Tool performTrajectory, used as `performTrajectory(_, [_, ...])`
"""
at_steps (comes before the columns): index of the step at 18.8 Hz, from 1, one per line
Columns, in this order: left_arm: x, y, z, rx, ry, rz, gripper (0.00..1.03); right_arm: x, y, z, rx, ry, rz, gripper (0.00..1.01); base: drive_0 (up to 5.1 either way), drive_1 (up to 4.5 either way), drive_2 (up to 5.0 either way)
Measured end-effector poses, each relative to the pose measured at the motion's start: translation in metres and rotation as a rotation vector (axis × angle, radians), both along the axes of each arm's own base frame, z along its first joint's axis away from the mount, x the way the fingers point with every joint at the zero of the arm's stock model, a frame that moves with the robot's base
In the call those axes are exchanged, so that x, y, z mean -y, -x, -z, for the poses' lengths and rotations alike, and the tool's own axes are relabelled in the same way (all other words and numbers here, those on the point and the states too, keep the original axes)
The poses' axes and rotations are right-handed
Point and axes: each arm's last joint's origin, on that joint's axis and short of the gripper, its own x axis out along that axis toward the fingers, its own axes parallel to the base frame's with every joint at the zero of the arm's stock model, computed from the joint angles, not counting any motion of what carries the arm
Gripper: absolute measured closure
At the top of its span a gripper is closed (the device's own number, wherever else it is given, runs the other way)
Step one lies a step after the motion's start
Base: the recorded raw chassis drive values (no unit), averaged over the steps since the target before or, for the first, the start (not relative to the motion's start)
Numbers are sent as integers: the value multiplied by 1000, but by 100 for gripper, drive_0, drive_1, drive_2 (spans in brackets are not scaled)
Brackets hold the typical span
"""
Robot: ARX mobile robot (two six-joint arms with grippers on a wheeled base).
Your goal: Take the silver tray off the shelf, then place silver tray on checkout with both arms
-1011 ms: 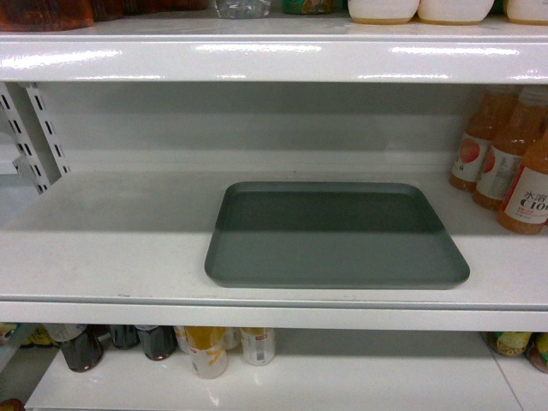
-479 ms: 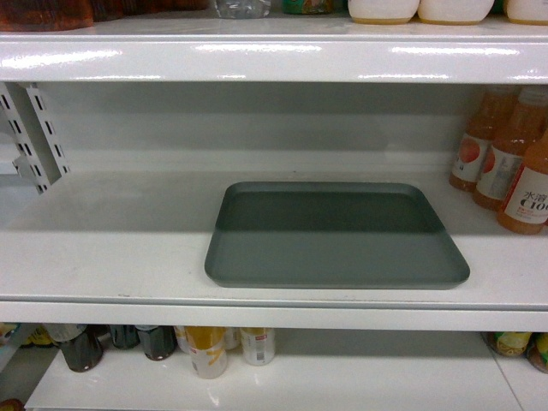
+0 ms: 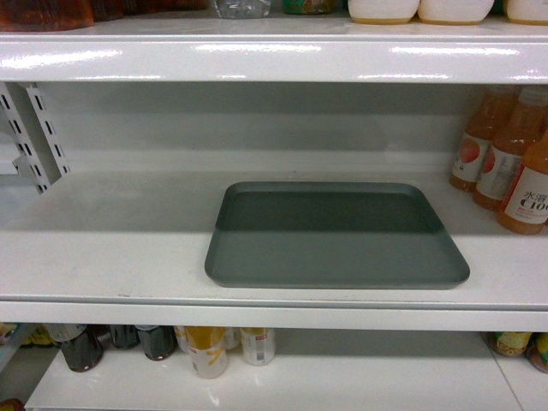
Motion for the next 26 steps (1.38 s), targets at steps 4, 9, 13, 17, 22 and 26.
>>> performTrajectory(4, [2,-2,2,-221,31,-86,5,-1,-2,4,-146,4,-51,3,0,0,0])
performTrajectory(9, [8,-58,3,-445,110,-48,5,-6,-39,6,-309,-14,-148,3,0,0,0])
performTrajectory(13, [24,-118,26,-574,74,55,5,-12,-82,7,-365,-8,-167,3,0,0,0])
performTrajectory(17, [48,-171,55,-660,16,100,5,-14,-138,26,-498,-39,-165,3,0,0,0])
performTrajectory(22, [76,-241,89,-755,-9,93,5,-14,-218,62,-632,-71,-112,3,0,0,0])
performTrajectory(26, [91,-297,97,-773,7,70,5,-15,-285,86,-713,-97,-71,3,0,0,0])
